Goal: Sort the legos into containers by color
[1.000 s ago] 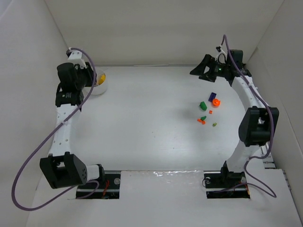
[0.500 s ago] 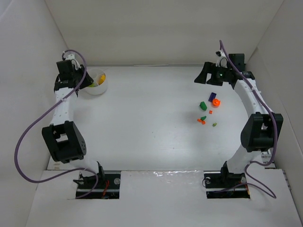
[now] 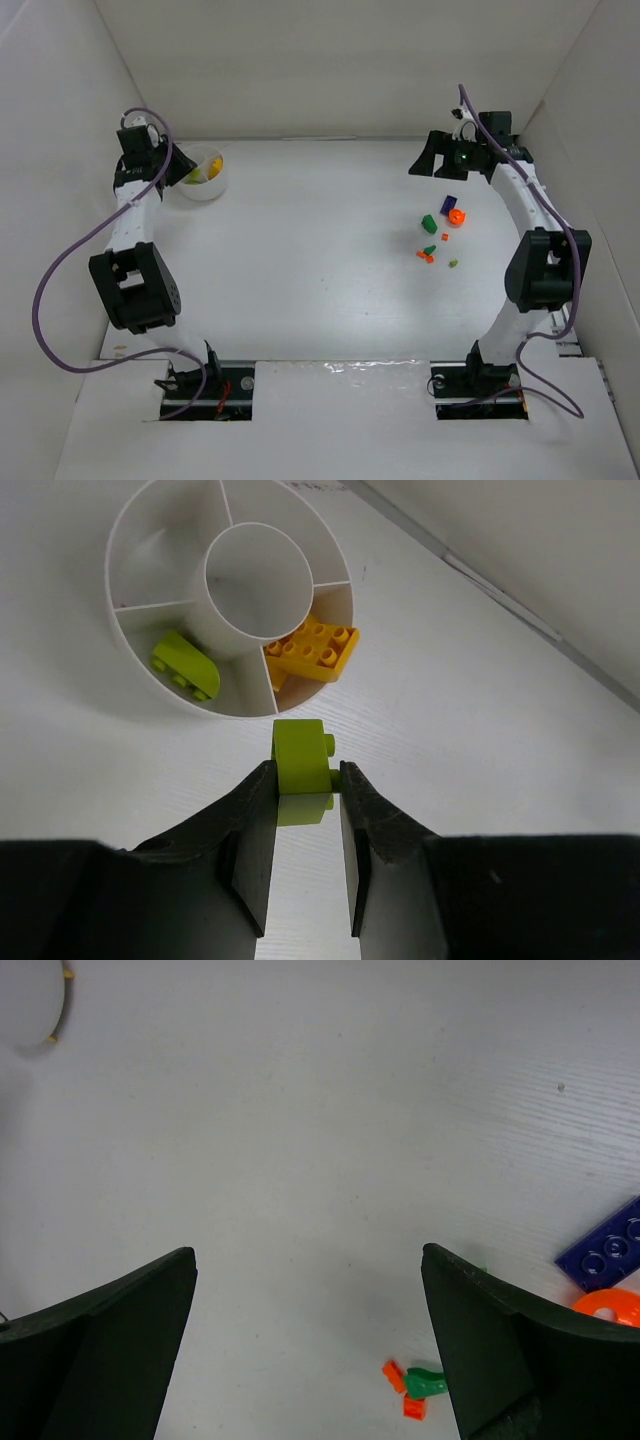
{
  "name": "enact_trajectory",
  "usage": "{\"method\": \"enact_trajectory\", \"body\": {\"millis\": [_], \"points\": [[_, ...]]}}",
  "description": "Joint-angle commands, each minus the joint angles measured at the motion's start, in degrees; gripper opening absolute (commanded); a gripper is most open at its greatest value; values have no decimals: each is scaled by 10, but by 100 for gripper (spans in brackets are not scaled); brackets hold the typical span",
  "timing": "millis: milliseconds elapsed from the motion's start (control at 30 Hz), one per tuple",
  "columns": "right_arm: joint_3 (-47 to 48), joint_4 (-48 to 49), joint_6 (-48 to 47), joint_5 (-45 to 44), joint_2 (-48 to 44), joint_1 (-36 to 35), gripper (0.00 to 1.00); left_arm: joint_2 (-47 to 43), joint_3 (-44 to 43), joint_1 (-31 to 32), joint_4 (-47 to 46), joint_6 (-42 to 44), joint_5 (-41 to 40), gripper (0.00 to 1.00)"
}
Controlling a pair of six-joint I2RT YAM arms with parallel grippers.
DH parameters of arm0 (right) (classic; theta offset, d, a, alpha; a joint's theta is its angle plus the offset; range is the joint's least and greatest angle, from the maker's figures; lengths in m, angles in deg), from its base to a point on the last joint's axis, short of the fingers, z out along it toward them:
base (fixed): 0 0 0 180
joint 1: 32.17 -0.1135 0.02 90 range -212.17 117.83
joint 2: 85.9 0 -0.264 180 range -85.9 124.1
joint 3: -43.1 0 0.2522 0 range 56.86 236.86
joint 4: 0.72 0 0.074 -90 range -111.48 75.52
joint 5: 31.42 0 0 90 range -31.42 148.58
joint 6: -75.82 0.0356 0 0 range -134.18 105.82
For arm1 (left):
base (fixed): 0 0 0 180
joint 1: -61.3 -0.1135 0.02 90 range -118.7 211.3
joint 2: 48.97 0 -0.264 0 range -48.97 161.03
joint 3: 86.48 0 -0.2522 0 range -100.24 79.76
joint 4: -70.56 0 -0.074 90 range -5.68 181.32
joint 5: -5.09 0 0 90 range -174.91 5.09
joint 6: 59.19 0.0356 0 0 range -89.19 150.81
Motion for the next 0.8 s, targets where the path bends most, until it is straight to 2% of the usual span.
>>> {"method": "enact_trajectory", "body": {"millis": [0,333,767], "points": [[36,3,-11,10,1,-1,98,8,-17,0,-32,-57,-1,0],[36,3,-16,15,17,-1,98,43,-56,0,-5,-129,-103,0],[63,3,-21,4,40,-11,98,70,-66,0,1,-156,-144,0]]}}
